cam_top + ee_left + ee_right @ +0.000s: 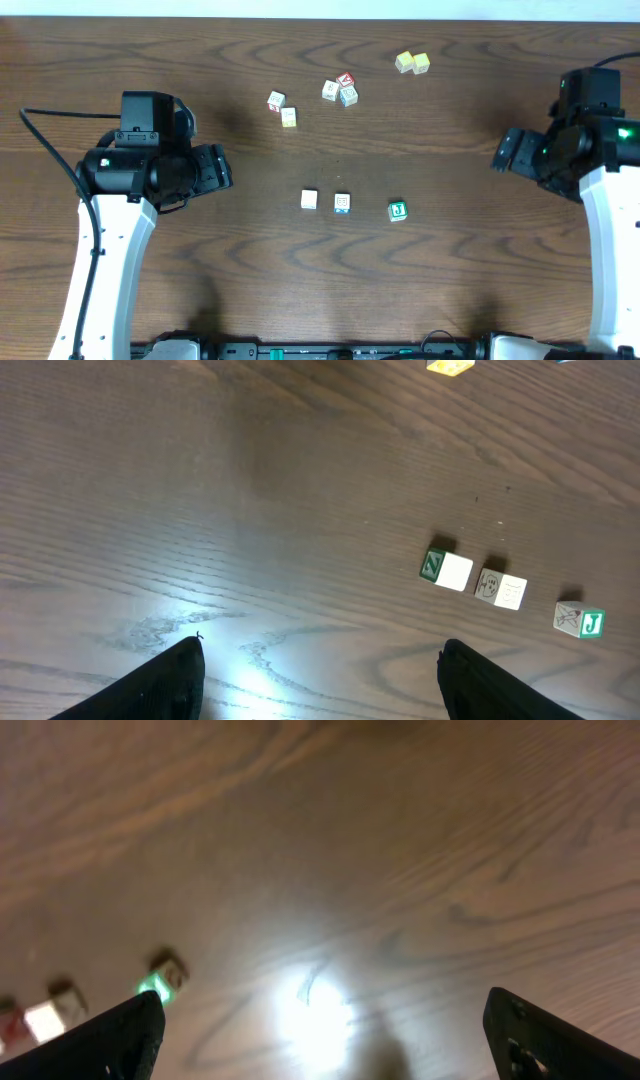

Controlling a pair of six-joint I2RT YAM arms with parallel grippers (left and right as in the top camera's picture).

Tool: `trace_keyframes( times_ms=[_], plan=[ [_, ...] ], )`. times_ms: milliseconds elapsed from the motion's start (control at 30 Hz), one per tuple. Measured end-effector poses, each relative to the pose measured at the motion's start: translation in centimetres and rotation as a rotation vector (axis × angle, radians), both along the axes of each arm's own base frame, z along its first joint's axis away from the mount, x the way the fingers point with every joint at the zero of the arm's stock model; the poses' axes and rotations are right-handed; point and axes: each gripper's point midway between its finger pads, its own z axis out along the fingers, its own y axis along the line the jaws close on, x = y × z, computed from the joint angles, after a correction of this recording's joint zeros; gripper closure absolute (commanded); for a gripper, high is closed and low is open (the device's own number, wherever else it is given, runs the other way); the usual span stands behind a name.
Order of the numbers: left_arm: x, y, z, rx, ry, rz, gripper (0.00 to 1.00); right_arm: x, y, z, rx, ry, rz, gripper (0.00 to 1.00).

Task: Lift 3 blocks
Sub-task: 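Swing the right arm in toward the green J block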

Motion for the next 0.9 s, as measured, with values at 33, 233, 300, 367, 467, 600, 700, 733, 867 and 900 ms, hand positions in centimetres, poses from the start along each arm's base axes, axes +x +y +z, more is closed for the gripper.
trace_keyframes(
  times_ms=[33,233,300,367,467,600,700,733,867,900],
  plan=[
    [0.0,0.0,0.0,0.0,0.0,0.0,0.25,0.3,-0.1,-0.2,-0.001,0.001,-0.009,0.01],
    [0.0,0.0,0.0,0.0,0.0,0.0,0.25,1.5,0.7,-2.5,0.056,0.057,0.0,0.04],
    [0.0,0.0,0.0,0.0,0.0,0.0,0.25,1.7,0.9,-3.8,0.076,0.101,0.005,0.04],
    [0.0,0.0,0.0,0.0,0.0,0.0,0.25,1.9,1.1,-4.9,0.09,0.135,0.007,0.06],
    [0.0,0.0,0.0,0.0,0.0,0.0,0.25,2.4,1.6,-6.1,0.126,0.164,0.018,0.1],
    [0.3,0.0,0.1,0.0,-0.013,0.0,0.25,2.5,3.3,-6.6,0.19,0.176,0.106,0.16],
    [0.4,0.0,0.2,-0.001,-0.019,0.0,0.25,2.3,5.0,-6.9,0.226,0.187,0.193,0.26],
    [0.5,0.0,0.2,-0.001,-0.023,0.0,0.25,2.1,5.9,-7.1,0.237,0.196,0.224,0.28],
    [0.9,0.0,0.4,-0.001,-0.04,0.0,0.25,1.1,9.5,-8.7,0.263,0.225,0.354,0.28],
    [0.9,0.0,0.4,-0.001,-0.042,0.0,0.25,1.0,10.3,-9.1,0.264,0.227,0.382,0.28]
  ],
)
